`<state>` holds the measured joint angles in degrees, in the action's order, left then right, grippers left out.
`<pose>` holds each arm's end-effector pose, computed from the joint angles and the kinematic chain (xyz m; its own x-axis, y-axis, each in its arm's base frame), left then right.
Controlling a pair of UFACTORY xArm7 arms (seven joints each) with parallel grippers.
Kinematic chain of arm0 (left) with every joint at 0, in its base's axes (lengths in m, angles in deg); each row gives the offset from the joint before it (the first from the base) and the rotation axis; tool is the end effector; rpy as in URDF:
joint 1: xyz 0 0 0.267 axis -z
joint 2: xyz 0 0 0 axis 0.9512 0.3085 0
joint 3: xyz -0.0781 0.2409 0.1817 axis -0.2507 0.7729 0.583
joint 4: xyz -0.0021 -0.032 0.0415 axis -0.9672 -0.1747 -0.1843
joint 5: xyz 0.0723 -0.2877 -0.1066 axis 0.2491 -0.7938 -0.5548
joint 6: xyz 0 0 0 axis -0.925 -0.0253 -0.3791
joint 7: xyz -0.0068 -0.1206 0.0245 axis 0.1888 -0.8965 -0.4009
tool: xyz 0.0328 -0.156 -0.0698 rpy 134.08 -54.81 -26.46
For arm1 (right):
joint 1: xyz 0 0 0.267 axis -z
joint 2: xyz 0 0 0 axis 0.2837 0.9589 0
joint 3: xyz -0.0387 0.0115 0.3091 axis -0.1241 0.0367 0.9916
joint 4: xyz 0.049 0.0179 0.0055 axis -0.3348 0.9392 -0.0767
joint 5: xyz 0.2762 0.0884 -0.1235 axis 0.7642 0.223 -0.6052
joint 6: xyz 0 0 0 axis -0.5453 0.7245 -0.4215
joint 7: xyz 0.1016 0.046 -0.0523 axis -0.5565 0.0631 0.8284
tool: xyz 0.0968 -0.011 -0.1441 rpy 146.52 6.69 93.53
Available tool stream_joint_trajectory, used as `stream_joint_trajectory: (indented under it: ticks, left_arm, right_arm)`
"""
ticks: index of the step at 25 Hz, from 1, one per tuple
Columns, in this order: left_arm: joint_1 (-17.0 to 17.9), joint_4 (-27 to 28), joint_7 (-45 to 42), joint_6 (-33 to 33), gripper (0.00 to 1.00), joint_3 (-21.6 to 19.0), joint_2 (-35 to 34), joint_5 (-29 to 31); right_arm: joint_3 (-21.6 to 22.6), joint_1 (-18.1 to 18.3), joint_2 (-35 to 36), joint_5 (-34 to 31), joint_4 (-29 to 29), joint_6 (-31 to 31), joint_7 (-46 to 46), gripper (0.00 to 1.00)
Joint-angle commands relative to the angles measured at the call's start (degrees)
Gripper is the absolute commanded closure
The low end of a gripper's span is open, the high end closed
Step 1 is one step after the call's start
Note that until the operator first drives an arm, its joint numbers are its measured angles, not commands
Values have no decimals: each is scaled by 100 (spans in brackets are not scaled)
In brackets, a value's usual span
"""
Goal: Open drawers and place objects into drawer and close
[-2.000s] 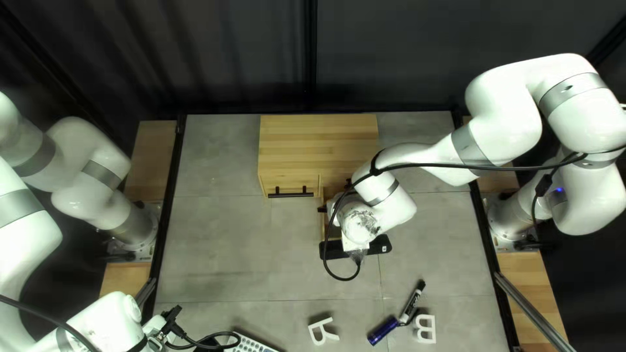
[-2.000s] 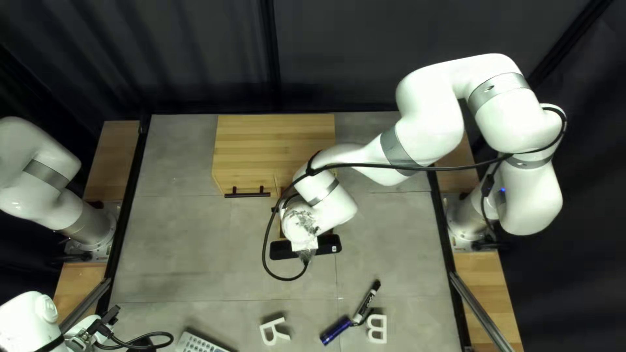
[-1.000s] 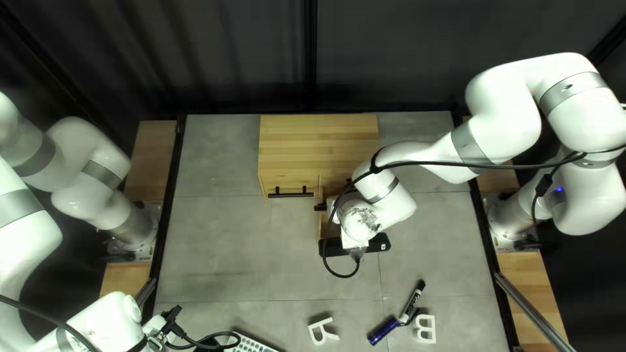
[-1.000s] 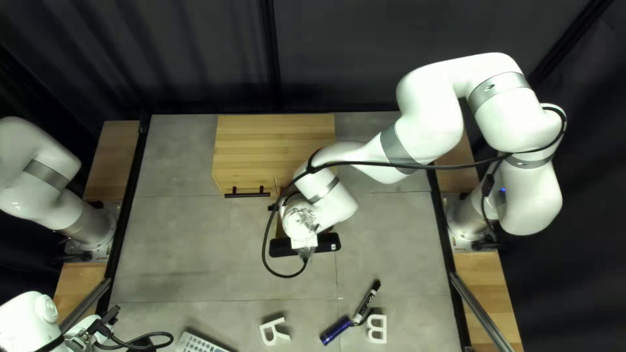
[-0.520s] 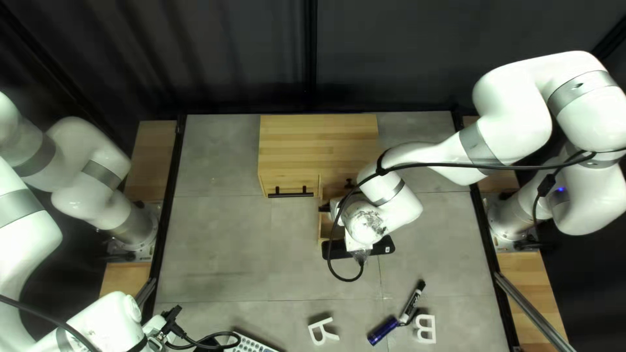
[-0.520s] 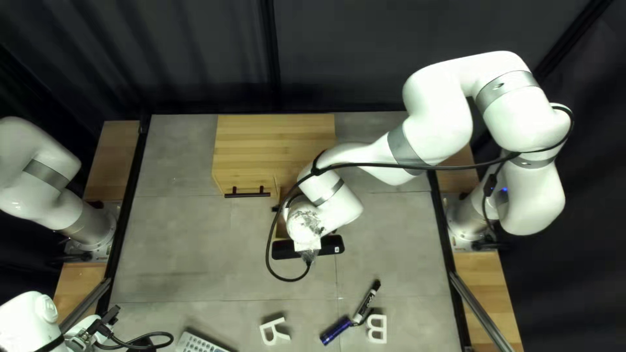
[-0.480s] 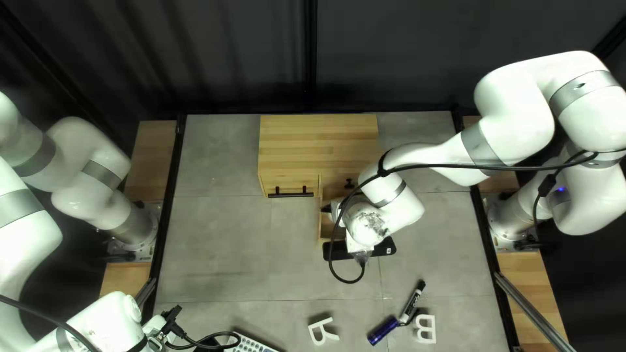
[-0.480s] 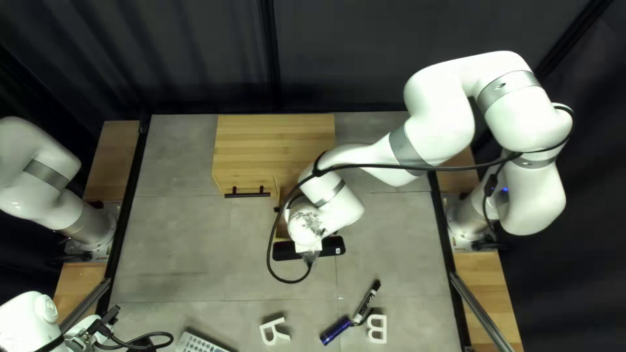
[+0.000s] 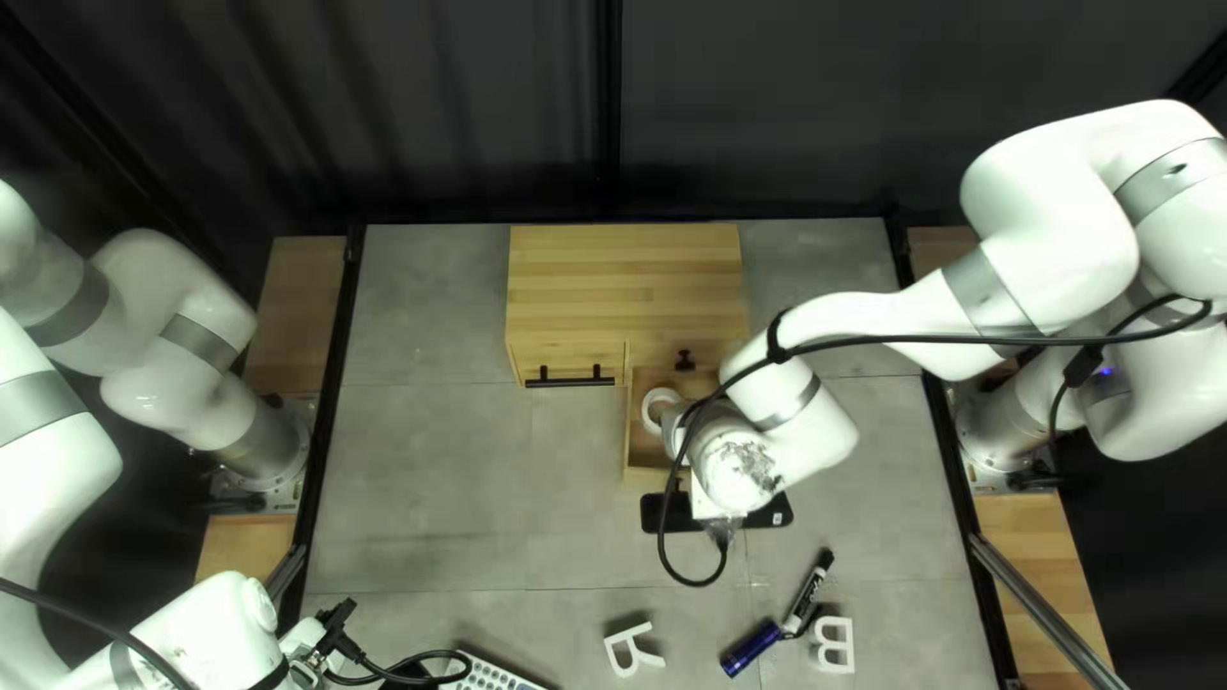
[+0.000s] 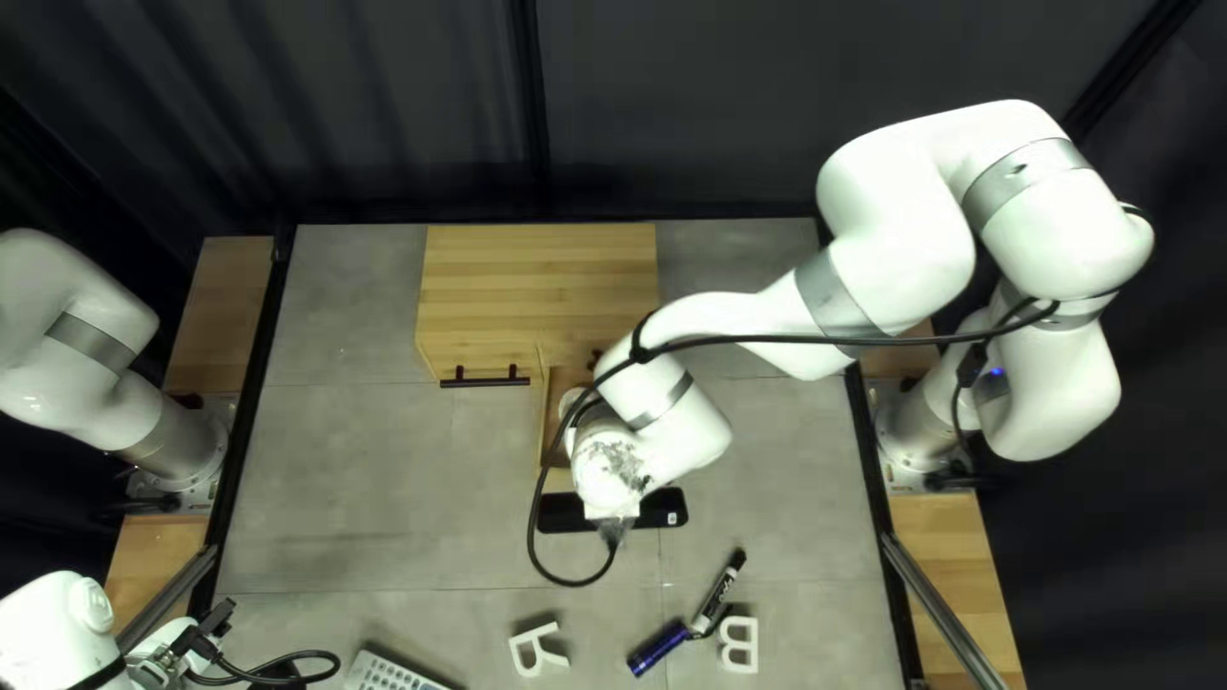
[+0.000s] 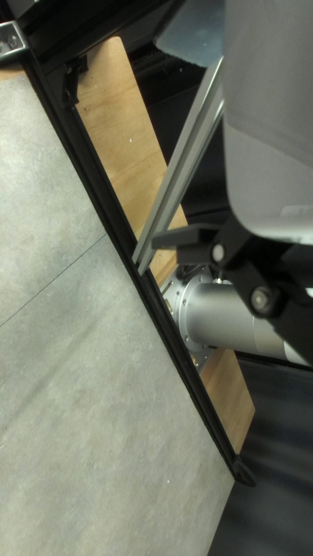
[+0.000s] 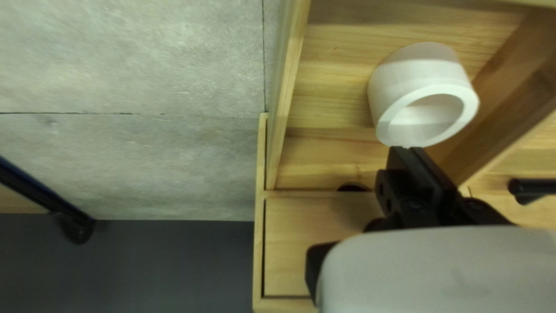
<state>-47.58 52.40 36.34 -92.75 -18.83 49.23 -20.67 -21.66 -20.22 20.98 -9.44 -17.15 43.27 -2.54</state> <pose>0.1427 -0.2604 0.2103 0.7277 -0.5664 -0.3867 -0.6311 -0.7738 -0.0541 0.4458 0.0148 0.1686 0.0281 0.8523 -0.5223 0.9995 -0.0324 0.0008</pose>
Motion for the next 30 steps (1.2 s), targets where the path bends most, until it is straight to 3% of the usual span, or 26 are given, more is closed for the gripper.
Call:
stream_joint_trajectory:
  ticks: [1,12,14,16,25,30]
  left_arm:
    - [0,0,0,0,0,0,0,0]
    - [0,0,0,0,0,0,0,0]
    - [0,0,0,0,0,0,0,0]
    - [0,0,0,0,0,0,0,0]
    - [0,0,0,0,0,0,0,0]
    - [0,0,0,0,0,0,0,0]
  right_arm:
    - [63,-51,201,124,-268,118,129,0]
    - [30,25,760,69,-1076,56,746,0]
    - [23,32,825,95,-1197,106,784,6]
    - [25,31,919,135,-1339,191,850,0]
    - [-11,20,1459,196,-1862,588,1174,0]
    - [-82,91,1544,94,-1823,428,1173,0]
